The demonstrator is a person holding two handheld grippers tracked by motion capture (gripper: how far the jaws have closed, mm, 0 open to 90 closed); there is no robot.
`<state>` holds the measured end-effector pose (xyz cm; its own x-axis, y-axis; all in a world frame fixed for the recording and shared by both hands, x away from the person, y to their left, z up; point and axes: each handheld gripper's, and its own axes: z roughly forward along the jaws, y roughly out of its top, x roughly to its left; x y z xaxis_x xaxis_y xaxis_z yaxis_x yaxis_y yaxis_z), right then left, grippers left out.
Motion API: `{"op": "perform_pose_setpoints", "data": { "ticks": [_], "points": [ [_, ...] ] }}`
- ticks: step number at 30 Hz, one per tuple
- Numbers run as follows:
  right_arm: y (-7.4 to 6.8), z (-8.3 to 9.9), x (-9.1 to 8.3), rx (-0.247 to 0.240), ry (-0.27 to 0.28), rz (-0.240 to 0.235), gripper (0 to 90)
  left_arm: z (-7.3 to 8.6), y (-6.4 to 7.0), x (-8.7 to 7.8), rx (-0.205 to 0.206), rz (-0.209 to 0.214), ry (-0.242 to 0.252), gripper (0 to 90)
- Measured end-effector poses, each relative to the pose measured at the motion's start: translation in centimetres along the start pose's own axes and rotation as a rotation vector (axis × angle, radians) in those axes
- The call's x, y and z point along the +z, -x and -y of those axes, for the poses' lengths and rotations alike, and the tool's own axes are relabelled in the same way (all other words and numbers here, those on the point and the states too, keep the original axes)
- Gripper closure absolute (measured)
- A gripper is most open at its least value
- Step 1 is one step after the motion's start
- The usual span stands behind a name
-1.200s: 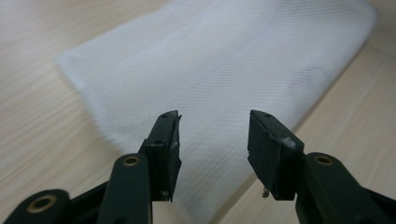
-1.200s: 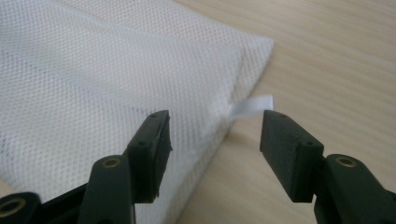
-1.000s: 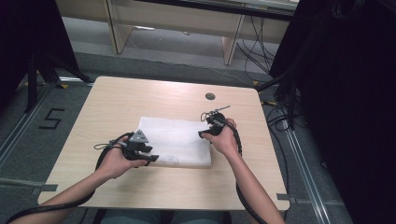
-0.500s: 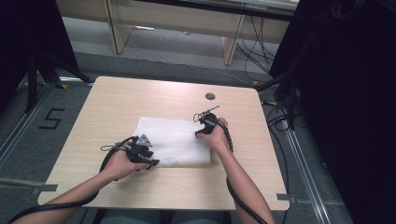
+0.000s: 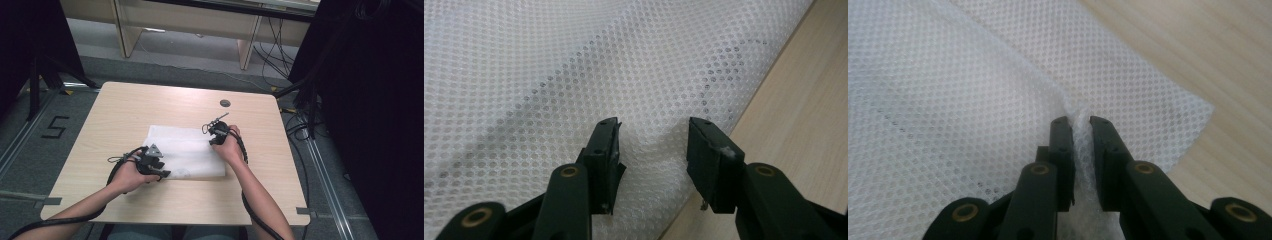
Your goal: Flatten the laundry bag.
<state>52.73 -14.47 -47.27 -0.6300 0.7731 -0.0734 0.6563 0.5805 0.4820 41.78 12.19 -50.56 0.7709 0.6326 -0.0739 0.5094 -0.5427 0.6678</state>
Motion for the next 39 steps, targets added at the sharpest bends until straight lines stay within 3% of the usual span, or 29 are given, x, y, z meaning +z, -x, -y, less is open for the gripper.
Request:
{"op": "perform_pose_setpoints", "data": {
  "ticks": [2, 5, 6, 7, 9, 12, 13, 14, 15, 16, 18, 22, 23, 26, 27, 29, 30, 31, 34, 36, 37, 39],
  "points": [
    [-0.1, -0.1, -0.8, -0.002, 0.021, 0.002, 81.3, 0.0, -0.1, -0.1, 0.012, -0.001, -0.004, 56.9],
    [-0.2, -0.2, -2.0, -0.009, 0.051, -0.004, 81.4, 0.0, 0.0, -0.1, -0.021, -0.02, 0.032, 61.0],
    [-0.3, -0.2, -2.5, 0.003, 0.057, -0.005, 81.4, -0.2, 0.0, -0.4, 0.0, -0.015, 0.041, 62.7],
    [-0.3, -0.2, -2.9, -0.003, 0.074, -0.008, 81.5, -0.3, 0.2, -0.4, -0.012, -0.013, 0.066, 64.0],
    [-0.4, -0.2, -3.7, -0.011, 0.093, -0.013, 81.5, -0.7, 0.6, -0.7, 0.005, 0.014, 0.085, 69.6],
    [-0.7, -0.2, -4.6, -0.035, 0.12, -0.026, 81.5, -0.8, 1.5, -0.3, 0.018, 0.064, 0.05, 75.8],
    [-1.0, -0.2, -4.9, -0.013, 0.122, -0.042, 81.5, -0.8, 1.7, 0.1, 0.023, 0.069, 0.04, 76.7],
    [-1.2, -0.2, -5.3, -0.03, 0.127, -0.046, 81.6, -0.8, 1.9, 0.5, 0.022, 0.073, 0.031, 76.8],
    [-1.3, -0.1, -5.6, -0.05, 0.143, -0.041, 81.6, -0.9, 1.9, 0.7, 0.048, 0.07, 0.007, 77.0],
    [-1.6, -0.1, -5.9, -0.036, 0.152, -0.044, 81.6, -1.0, 2.0, 1.0, 0.033, 0.07, 0.013, 77.3],
    [-2.0, 0.1, -6.7, -0.052, 0.143, -0.059, 81.7, -1.3, 1.9, 1.2, 0.025, 0.066, 0.009, 77.9],
    [-2.7, 0.3, -7.6, -0.072, 0.153, -0.072, 82.1, -1.4, 1.9, 1.4, 0.033, 0.069, 0.003, 78.0],
    [-3.2, 0.5, -8.1, -0.097, 0.189, -0.075, 82.3, -1.3, 2.0, 1.5, 0.02, 0.069, 0.008, 78.1],
    [-3.7, 0.6, -8.5, -0.103, 0.2, -0.09, 82.4, -1.3, 1.9, 1.5, 0.02, 0.07, 0.008, 78.3],
    [-4.3, 0.9, -9.1, -0.132, 0.192, -0.116, 82.5, -1.3, 1.8, 1.5, 0.03, 0.069, 0.014, 78.5],
    [-4.8, 1.3, -9.4, -0.148, 0.209, -0.129, 82.6, -1.2, 1.8, 1.5, 0.022, 0.061, 0.019, 78.6],
    [-5.3, 1.6, -9.6, -0.131, 0.205, -0.148, 82.6, -1.2, 1.8, 1.6, 0.023, 0.061, 0.02, 78.8],
    [-5.4, 1.8, -9.6, -0.154, 0.211, -0.144, 82.8, -1.2, 1.8, 1.5, 0.024, 0.063, 0.019, 78.8],
    [-6.6, 2.8, -9.7, -0.162, 0.214, -0.191, 83.1, -1.2, 1.9, 1.5, 0.029, 0.066, 0.02, 78.9],
    [-7.2, 3.5, -9.5, -0.162, 0.213, -0.21, 83.0, -1.2, 1.9, 1.6, 0.019, 0.067, 0.021, 78.9],
    [-7.4, 3.8, -9.7, -0.158, 0.191, -0.22, 83.1, -1.2, 1.9, 1.6, 0.035, 0.062, 0.027, 79.0],
    [-7.9, 4.3, -9.4, -0.165, 0.213, -0.24, 83.0, -1.1, 2.0, 1.6, 0.032, 0.054, 0.031, 79.0]
  ]
}}
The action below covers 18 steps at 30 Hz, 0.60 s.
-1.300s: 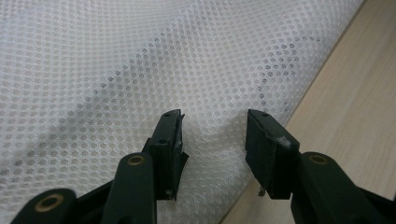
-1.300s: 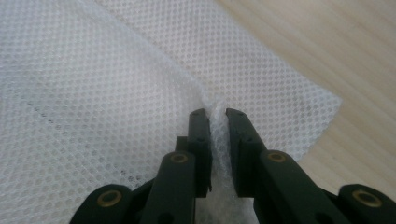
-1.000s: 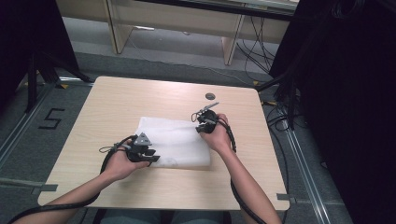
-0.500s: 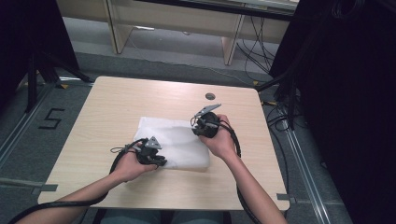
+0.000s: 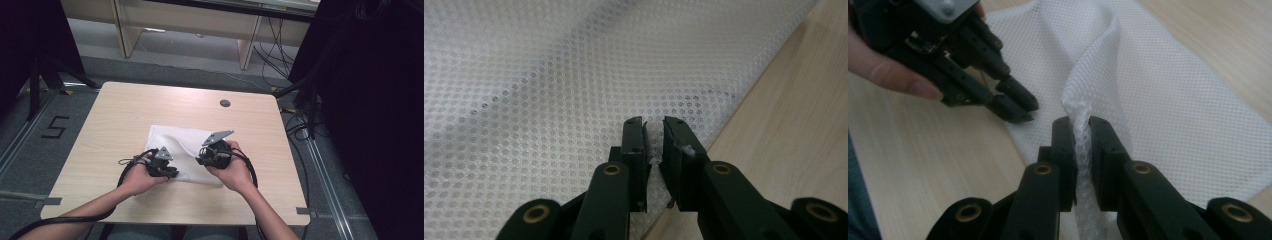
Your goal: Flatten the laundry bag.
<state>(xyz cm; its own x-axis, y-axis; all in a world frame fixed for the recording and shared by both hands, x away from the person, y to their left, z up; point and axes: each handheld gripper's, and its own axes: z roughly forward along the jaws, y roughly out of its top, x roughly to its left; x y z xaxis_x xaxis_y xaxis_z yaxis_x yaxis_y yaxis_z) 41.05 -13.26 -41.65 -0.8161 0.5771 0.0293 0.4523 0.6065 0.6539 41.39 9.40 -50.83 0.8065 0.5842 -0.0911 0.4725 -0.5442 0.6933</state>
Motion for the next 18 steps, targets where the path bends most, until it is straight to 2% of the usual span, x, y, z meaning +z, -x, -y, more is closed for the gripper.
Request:
{"op": "perform_pose_setpoints", "data": {
  "ticks": [1, 2, 3, 4, 5, 6, 7, 8, 9, 10, 11, 12, 13, 14, 15, 16, 18],
  "points": [
    [-0.3, 0.1, 0.0, 0.011, -0.005, -0.005, 83.0, 0.0, 0.0, -0.1, 0.017, 0.0, -0.008, 79.0],
    [-0.3, 0.3, -0.1, 0.012, -0.017, -0.012, 82.9, 0.0, 0.1, -0.1, 0.005, -0.003, -0.003, 78.9],
    [-0.3, 0.4, 0.3, -0.011, 0.013, -0.02, 82.8, 0.0, 0.3, -0.2, -0.008, -0.006, -0.006, 78.8],
    [-0.3, 0.6, 0.3, -0.01, 0.01, -0.02, 82.8, -0.1, 0.5, -0.3, 0.002, -0.008, -0.007, 78.9],
    [-0.5, 0.7, 0.4, 0.024, 0.003, -0.014, 82.8, -0.2, 0.8, -0.4, 0.011, -0.005, -0.005, 79.7],
    [-0.3, 0.7, 0.2, 0.017, -0.015, -0.018, 82.8, -0.2, 1.0, -0.5, 0.019, -0.001, -0.005, 81.7],
    [-0.2, 0.8, 0.3, 0.02, 0.0, -0.012, 82.8, -0.3, 1.4, -0.6, 0.026, 0.01, -0.005, 83.4],
    [0.0, 0.8, 0.2, 0.026, -0.012, -0.007, 82.8, -0.4, 1.6, -0.6, 0.033, 0.012, -0.005, 84.7],
    [0.0, 0.9, 0.2, 0.03, 0.007, -0.008, 82.7, -0.4, 1.8, -0.5, 0.044, 0.013, -0.018, 84.9],
    [0.1, 0.8, 0.1, 0.016, 0.0, -0.009, 82.8, -0.4, 1.7, -0.4, 0.062, 0.014, -0.024, 84.7],
    [0.1, 0.8, 0.3, 0.014, 0.021, 0.001, 82.8, -0.4, 1.8, -0.2, 0.052, 0.013, -0.021, 84.5],
    [0.0, 0.8, 0.0, 0.028, -0.001, -0.005, 82.8, -0.3, 1.7, 0.1, 0.053, 0.012, -0.022, 84.5],
    [-0.4, 0.8, 0.0, 0.042, 0.008, -0.028, 82.8, -0.2, 1.7, 0.2, 0.041, 0.01, -0.011, 84.4],
    [-0.3, 0.8, -0.1, 0.011, 0.007, -0.018, 82.8, -0.3, 1.7, 0.2, 0.036, 0.009, -0.019, 84.5],
    [-0.5, 0.8, -0.1, 0.007, 0.004, -0.038, 82.8, -0.3, 1.7, 0.3, 0.024, 0.005, -0.014, 84.4],
    [-0.5, 0.8, -0.1, 0.007, 0.004, -0.038, 82.8, -0.3, 1.7, 0.3, 0.024, 0.005, -0.014, 84.4],
    [-1.2, 1.0, -0.3, 0.035, 0.016, -0.045, 82.9, -0.3, 1.7, 0.4, 0.024, 0.001, -0.01, 84.4]
  ]
}}
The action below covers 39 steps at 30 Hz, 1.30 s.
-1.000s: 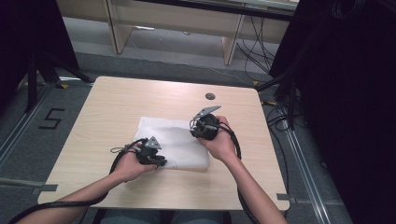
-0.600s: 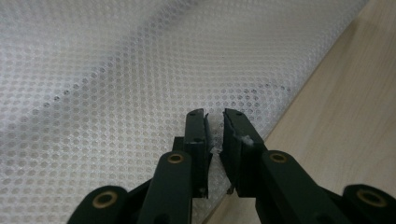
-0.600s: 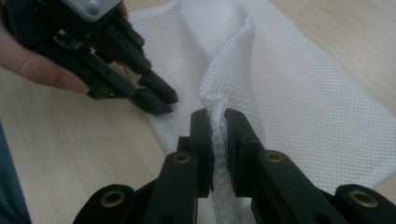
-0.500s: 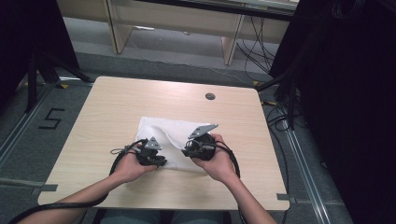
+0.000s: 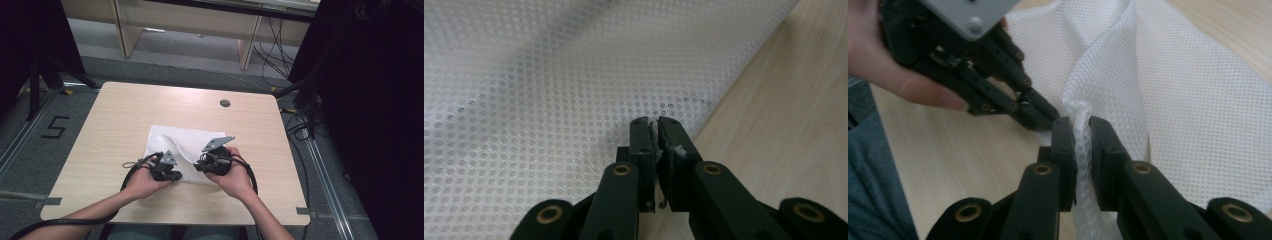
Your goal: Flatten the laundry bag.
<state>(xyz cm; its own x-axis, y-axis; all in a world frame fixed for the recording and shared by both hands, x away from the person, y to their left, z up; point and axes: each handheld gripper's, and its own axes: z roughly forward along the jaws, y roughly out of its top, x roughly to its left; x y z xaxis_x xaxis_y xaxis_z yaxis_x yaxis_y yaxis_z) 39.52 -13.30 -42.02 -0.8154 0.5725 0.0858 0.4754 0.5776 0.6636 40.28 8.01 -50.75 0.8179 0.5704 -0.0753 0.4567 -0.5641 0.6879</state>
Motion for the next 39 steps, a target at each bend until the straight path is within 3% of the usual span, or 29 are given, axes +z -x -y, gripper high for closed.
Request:
{"op": "perform_pose_setpoints", "data": {
  "ticks": [2, 5, 10, 11, 13, 14, 15, 17, 18, 23, 24, 28, 29, 35, 36, 39],
  "points": [
    [-0.2, 0.1, -0.3, -0.021, -0.01, -0.012, 83.0, 0.0, -0.2, -0.1, 0.024, 0.009, -0.008, 84.4],
    [-0.8, 0.4, -0.4, -0.002, 0.002, -0.044, 83.1, 0.0, -0.3, 0.0, 0.007, 0.007, 0.001, 84.3],
    [-1.6, 1.3, -0.3, -0.028, -0.031, -0.109, 83.1, 0.2, -0.3, 0.0, -0.007, 0.001, 0.018, 83.4],
    [-2.0, 1.6, -0.2, -0.014, -0.041, -0.112, 83.0, 0.1, -0.4, 0.0, 0.01, -0.005, 0.017, 82.9],
    [-1.9, 1.8, 0.2, -0.044, -0.041, -0.116, 83.0, 0.1, -0.2, -0.2, 0.017, -0.006, 0.013, 81.1],
    [-2.0, 2.0, 0.4, -0.022, -0.028, -0.111, 82.9, 0.1, -0.1, -0.3, -0.001, -0.002, 0.015, 79.9],
    [-1.8, 2.0, 0.4, -0.041, -0.046, -0.119, 82.9, 0.1, 0.0, -0.6, 0.015, -0.004, 0.014, 79.5],
    [-1.8, 2.2, 0.4, -0.019, -0.053, -0.104, 82.9, 0.2, 0.2, -1.0, 0.011, 0.006, 0.012, 80.0],
    [-1.8, 2.2, 0.4, -0.02, -0.049, -0.108, 82.9, 0.3, 0.3, -1.3, 0.032, 0.001, 0.008, 80.7],
    [-2.0, 2.3, 0.4, -0.033, -0.055, -0.109, 82.7, 0.6, 0.2, -1.5, 0.011, 0.008, -0.008, 81.7],
    [-2.1, 2.4, 0.4, -0.03, -0.061, -0.113, 82.7, 0.5, 0.1, -1.7, 0.023, 0.006, -0.005, 81.6],
    [-2.3, 2.8, 0.5, -0.033, -0.069, -0.128, 82.6, 0.7, -0.2, -3.2, 0.009, -0.015, 0.002, 80.7],
    [-2.2, 3.1, 0.8, -0.058, -0.059, -0.142, 82.6, 1.1, -0.7, -4.3, -0.01, -0.025, 0.015, 80.4],
    [-2.7, 3.7, 1.0, -0.075, -0.089, -0.163, 82.2, 3.0, -2.6, -7.5, -0.092, -0.061, 0.049, 77.7],
    [-2.8, 3.8, 0.9, -0.073, -0.098, -0.167, 82.2, 3.4, -2.8, -7.9, -0.125, -0.066, 0.06, 76.9],
    [-3.1, 4.2, 1.0, -0.08, -0.117, -0.185, 82.2, 4.2, -3.5, -9.3, -0.15, -0.095, 0.081, 75.9]
  ]
}}
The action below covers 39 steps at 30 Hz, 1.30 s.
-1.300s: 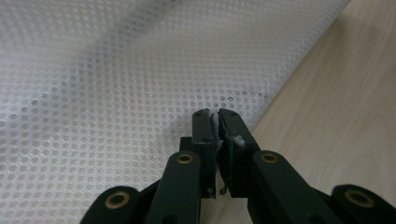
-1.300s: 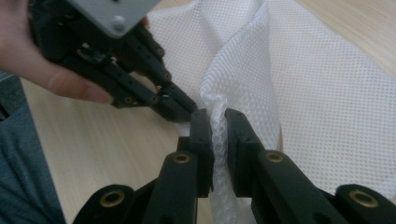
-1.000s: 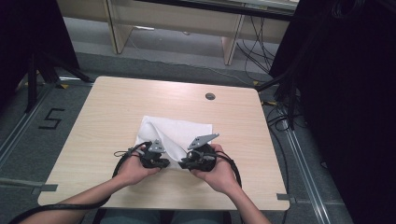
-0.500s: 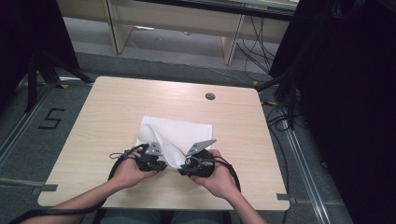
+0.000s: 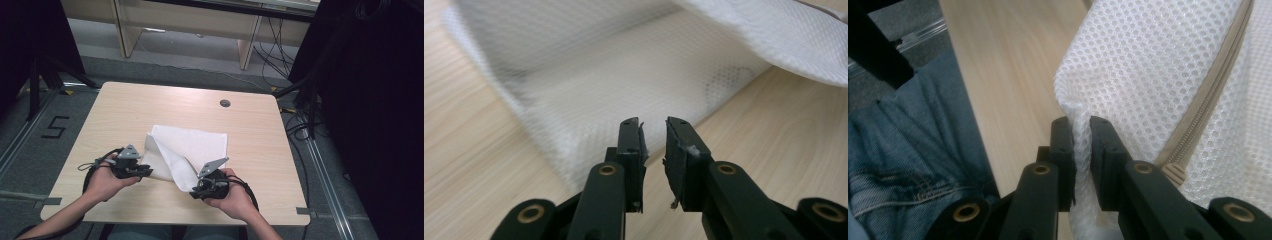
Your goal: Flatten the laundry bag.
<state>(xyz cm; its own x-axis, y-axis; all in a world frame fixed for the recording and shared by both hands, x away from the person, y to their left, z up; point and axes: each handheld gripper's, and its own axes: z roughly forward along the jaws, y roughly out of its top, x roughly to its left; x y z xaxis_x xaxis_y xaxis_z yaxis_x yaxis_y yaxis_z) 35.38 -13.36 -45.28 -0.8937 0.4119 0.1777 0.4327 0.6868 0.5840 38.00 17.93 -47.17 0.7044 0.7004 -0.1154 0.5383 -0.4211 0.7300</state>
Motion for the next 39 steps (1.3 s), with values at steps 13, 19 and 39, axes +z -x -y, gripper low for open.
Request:
{"op": "perform_pose_setpoints", "data": {
  "ticks": [13, 19, 39],
  "points": [
    [-0.5, 1.8, 0.3, -0.042, -0.121, -0.103, 81.7, 0.9, -3.6, -2.6, -0.143, -0.12, 0.075, 72.8],
    [-0.3, 2.4, 0.4, -0.062, -0.152, -0.124, 81.4, 1.0, -4.5, -2.8, -0.169, -0.159, 0.1, 69.7],
    [-0.4, 2.9, 1.5, -0.074, -0.244, -0.139, 80.2, 0.0, -1.5, -1.4, -0.048, -0.088, 0.189, 58.7]
  ]
}}
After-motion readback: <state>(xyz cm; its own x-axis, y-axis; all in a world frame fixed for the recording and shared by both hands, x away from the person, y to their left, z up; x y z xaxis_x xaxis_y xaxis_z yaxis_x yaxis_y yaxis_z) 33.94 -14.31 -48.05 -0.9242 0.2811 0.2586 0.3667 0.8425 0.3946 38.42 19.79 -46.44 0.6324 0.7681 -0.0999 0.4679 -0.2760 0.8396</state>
